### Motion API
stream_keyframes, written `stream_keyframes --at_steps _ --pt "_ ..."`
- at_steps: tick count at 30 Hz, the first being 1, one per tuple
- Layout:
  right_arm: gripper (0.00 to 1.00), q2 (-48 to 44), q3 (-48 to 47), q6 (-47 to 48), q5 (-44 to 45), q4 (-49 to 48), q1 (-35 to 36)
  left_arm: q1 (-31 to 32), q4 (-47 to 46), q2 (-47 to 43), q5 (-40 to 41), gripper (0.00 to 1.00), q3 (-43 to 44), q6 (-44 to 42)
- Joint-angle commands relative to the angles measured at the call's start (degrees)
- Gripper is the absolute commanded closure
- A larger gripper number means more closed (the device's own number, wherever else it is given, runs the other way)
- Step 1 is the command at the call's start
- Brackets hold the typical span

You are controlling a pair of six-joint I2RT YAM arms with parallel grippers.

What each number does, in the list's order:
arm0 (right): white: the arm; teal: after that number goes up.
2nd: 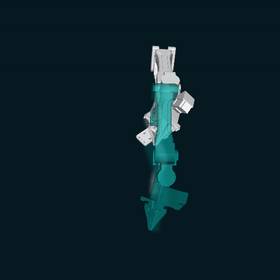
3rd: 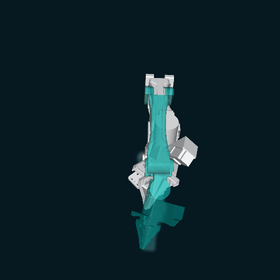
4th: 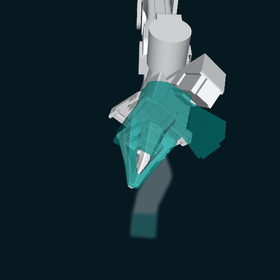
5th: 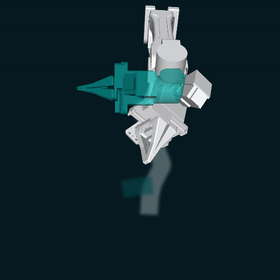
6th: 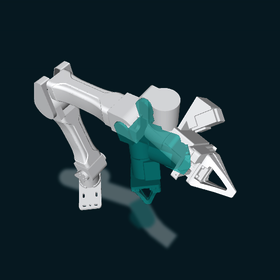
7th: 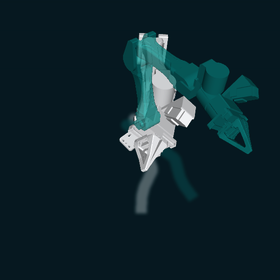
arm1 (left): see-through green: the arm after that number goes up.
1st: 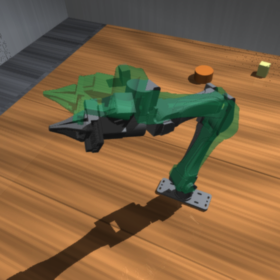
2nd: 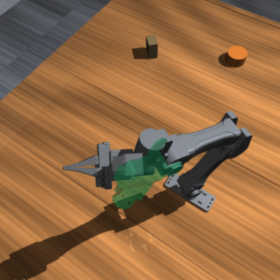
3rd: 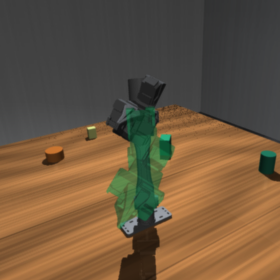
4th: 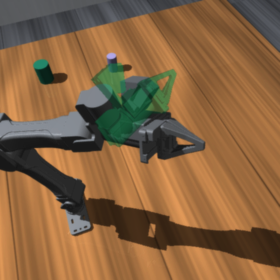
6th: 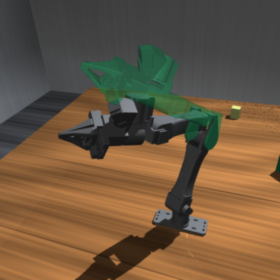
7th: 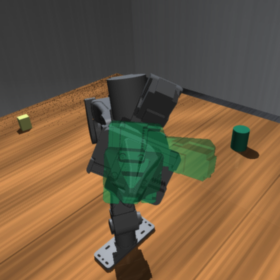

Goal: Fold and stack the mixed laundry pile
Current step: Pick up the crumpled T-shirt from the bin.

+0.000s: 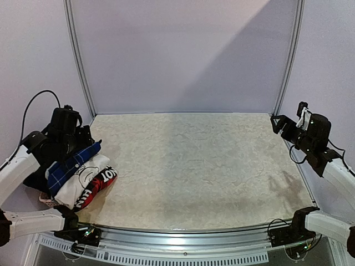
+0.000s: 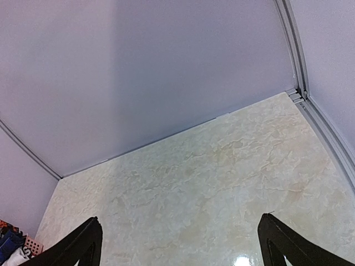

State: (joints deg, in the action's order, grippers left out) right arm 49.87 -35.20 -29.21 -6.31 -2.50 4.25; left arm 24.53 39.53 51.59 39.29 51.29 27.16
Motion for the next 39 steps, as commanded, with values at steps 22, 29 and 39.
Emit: stream_keyframes --at_steps 22,29,39 --pt "0.01 2.4 -0.1 -11.1 14.1 6.8 26.0 12.0 21.8 2.9 -0.5 0.26 9.5 11.0" --pt "0.01 8.7 0.0 -9.9 15.3 4.7 31.1 14.5 25.4 3.3 0.2 0.32 7.2 15.2" --pt "0.01 13.0 1.3 -8.8 14.0 3.2 34.1 16.1 23.6 6.5 -3.7 0.39 4.3 16.3"
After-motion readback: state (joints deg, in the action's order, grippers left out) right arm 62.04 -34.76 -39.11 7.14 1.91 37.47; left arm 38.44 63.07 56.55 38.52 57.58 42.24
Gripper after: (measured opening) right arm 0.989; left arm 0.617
